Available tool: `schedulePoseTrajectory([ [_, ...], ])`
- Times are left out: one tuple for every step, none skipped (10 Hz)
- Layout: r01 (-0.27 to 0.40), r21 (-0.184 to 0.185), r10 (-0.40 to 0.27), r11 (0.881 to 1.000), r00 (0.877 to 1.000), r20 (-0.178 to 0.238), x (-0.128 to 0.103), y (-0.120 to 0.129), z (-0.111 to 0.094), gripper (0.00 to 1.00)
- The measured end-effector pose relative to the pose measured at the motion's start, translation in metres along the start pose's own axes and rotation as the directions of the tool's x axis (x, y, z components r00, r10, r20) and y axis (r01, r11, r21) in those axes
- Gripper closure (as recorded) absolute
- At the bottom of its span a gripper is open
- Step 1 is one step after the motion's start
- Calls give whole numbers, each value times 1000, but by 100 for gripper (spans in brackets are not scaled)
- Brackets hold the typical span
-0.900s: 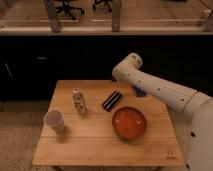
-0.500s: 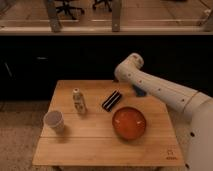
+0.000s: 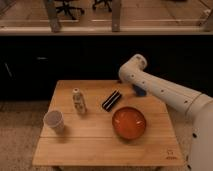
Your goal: Place the pepper on the white sponge
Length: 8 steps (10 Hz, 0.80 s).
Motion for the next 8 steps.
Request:
schedulePoseTrajectory([
  [-4, -1, 4, 1000, 1000, -1, 1, 1, 1, 100],
  [-5, -1, 5, 1000, 1000, 0, 0, 1, 3, 100],
  [-8, -1, 8, 1000, 1000, 0, 2, 2, 3, 100],
  [-12, -2, 12, 1000, 1000, -3, 5, 4, 5, 100],
  [-12, -4, 12, 1000, 1000, -9, 8, 5, 5, 100],
  [-12, -6, 12, 1000, 1000, -18, 10, 6, 6, 100],
  [-13, -8, 12, 1000, 1000, -23, 11, 7, 7, 100],
  [-17, -9, 17, 1000, 1000, -26, 12, 7, 8, 100],
])
